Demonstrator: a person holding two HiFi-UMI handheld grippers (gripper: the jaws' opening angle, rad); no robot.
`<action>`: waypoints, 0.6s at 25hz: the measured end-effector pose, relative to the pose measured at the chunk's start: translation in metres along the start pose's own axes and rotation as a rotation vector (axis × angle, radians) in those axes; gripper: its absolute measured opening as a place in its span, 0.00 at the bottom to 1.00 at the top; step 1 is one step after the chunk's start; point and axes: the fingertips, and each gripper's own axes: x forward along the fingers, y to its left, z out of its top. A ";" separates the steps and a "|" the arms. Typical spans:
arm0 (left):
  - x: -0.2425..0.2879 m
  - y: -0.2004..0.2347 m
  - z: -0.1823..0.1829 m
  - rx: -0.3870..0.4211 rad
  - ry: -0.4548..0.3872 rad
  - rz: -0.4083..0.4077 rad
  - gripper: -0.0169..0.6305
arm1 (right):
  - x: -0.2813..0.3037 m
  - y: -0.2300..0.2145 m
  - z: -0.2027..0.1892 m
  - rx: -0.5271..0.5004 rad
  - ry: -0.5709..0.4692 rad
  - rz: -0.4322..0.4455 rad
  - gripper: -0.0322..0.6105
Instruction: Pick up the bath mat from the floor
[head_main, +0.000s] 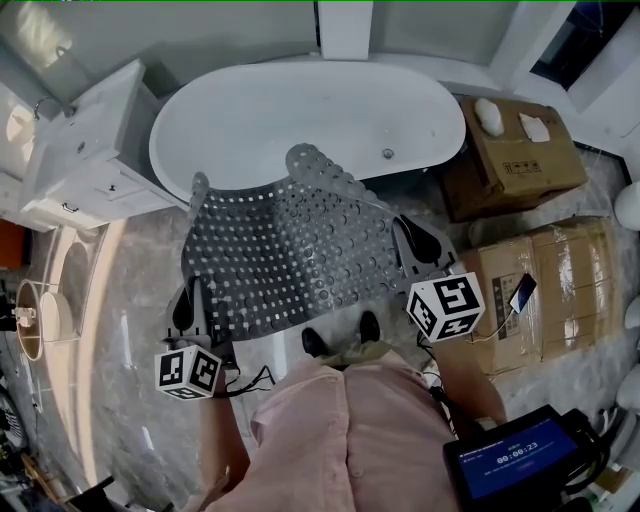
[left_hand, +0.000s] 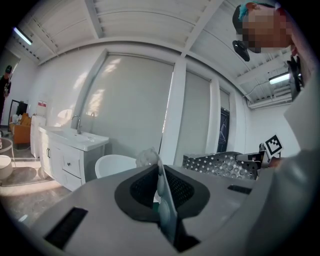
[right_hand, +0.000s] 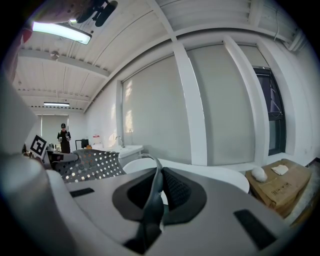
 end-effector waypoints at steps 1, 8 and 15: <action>0.000 -0.001 0.000 0.000 -0.004 -0.001 0.08 | 0.000 -0.001 0.000 0.000 -0.003 0.000 0.10; 0.001 -0.008 0.001 -0.011 -0.018 -0.005 0.08 | -0.004 -0.006 0.001 0.000 -0.018 -0.003 0.10; 0.005 -0.010 0.004 -0.011 -0.016 -0.018 0.08 | -0.007 -0.007 0.006 -0.005 -0.021 -0.010 0.10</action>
